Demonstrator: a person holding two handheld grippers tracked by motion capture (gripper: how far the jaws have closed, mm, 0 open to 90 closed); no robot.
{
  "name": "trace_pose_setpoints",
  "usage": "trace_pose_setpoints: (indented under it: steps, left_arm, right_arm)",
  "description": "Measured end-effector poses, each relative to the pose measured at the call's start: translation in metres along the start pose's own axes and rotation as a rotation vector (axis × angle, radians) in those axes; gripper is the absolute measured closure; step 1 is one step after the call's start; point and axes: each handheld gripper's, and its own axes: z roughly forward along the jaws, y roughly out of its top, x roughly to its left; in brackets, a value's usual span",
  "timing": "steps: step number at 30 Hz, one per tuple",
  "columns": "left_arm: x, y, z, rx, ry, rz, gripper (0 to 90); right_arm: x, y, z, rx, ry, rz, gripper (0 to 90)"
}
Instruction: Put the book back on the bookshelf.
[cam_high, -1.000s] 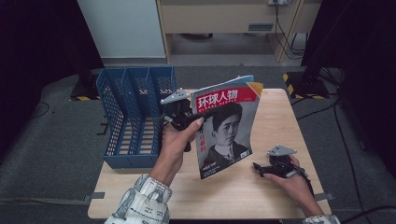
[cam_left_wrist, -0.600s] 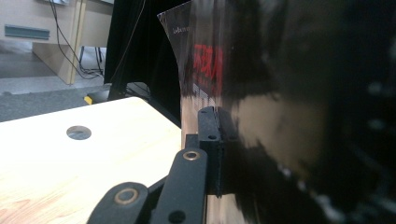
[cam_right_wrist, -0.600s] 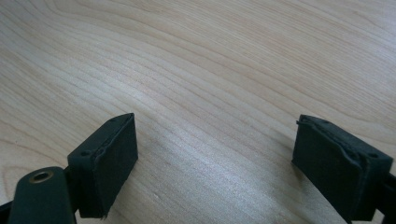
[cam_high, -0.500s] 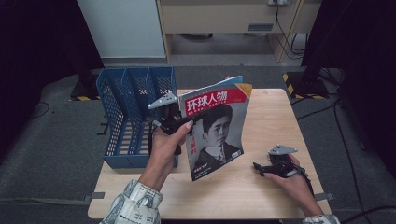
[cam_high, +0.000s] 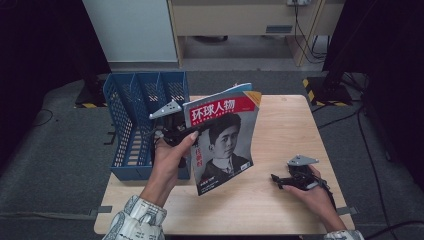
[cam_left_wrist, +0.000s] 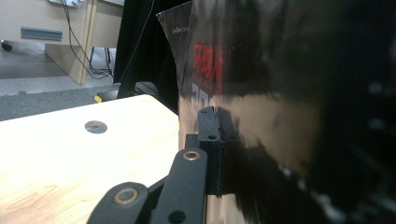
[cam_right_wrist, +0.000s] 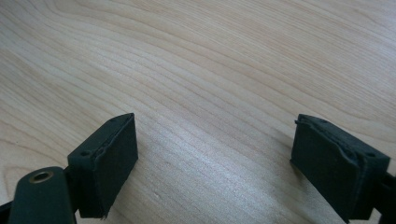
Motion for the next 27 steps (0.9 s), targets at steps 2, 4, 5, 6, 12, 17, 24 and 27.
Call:
trace_pose_setpoints:
  steps: [2, 4, 5, 6, 12, 17, 24, 27]
  left_arm:
    - [0.001, 0.000, -0.003, -0.002, 0.000, -0.003, 86.7]
    - [0.002, 0.001, -0.006, -0.006, 0.003, -0.001, 86.7]
    - [0.002, 0.001, -0.006, -0.006, 0.003, -0.001, 86.7]
    - [0.003, 0.001, -0.007, -0.009, 0.004, -0.001, 86.7]
    - [0.006, 0.002, -0.022, -0.025, 0.008, -0.015, 86.7]
    - [0.008, 0.003, -0.028, -0.024, 0.017, -0.005, 86.7]
    - [0.013, 0.005, -0.036, -0.030, 0.024, -0.005, 86.7]
    - [0.015, 0.005, -0.039, -0.035, 0.027, -0.007, 86.7]
  right_arm:
    - [0.000, 0.000, 0.000, 0.001, 0.000, 0.001, 14.8]
    - [0.000, 0.000, 0.000, 0.002, 0.000, 0.001, 14.9]
    - [0.000, 0.000, 0.000, 0.002, 0.000, 0.001, 14.9]
    - [0.000, 0.000, 0.000, 0.002, 0.000, 0.002, 14.8]
    - [0.000, 0.000, 0.000, 0.001, -0.001, 0.002, 14.8]
    - [0.000, 0.000, 0.000, 0.001, -0.001, 0.003, 14.8]
    - [0.000, 0.000, 0.000, 0.000, -0.001, 0.001, 14.8]
    - [0.000, 0.000, 0.000, 0.001, 0.000, 0.001, 14.8]
